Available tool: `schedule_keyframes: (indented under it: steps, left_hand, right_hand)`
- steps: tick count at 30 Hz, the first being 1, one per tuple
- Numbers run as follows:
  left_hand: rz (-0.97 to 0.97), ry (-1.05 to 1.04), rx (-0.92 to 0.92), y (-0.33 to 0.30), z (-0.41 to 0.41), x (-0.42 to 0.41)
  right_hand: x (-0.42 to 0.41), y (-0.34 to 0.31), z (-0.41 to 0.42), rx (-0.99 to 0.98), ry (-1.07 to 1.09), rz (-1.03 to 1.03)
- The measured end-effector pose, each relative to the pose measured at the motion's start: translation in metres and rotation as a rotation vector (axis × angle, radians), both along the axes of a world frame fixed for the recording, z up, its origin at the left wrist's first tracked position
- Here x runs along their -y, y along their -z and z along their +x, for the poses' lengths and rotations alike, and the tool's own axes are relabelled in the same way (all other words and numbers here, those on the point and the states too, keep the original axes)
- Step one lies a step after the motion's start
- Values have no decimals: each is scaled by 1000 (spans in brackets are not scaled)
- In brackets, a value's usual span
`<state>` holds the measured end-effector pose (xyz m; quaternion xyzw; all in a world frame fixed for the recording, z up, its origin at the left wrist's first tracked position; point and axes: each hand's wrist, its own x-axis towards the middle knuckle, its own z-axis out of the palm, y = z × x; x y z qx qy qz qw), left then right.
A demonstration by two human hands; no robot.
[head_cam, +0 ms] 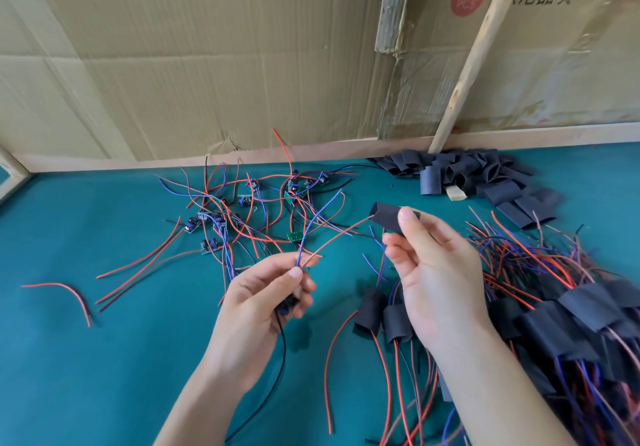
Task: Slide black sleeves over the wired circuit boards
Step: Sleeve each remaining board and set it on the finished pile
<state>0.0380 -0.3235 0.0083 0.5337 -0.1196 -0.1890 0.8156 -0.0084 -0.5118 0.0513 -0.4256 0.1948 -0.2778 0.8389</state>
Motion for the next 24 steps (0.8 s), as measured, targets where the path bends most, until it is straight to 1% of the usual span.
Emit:
schedule_keyframes:
  steps: [8, 13, 16, 21, 24]
  left_hand:
    - [37, 28, 9, 0, -1, -1]
    - [93, 86, 31, -1, -1, -2]
    - [111, 117, 40, -1, 0, -2]
    - [129, 118, 28, -3, 0, -3]
    - [135, 124, 24, -4, 0, -1]
  right_hand:
    - [-1, 0, -1, -29, -70, -48]
    - [-1, -4, -1, -48, -98, 41]
    - [2, -9, -2, -24, -119, 46]
    - [5, -9, -4, 5, -247, -12]
    - [-1, -6, -3, -52, -339, -50]
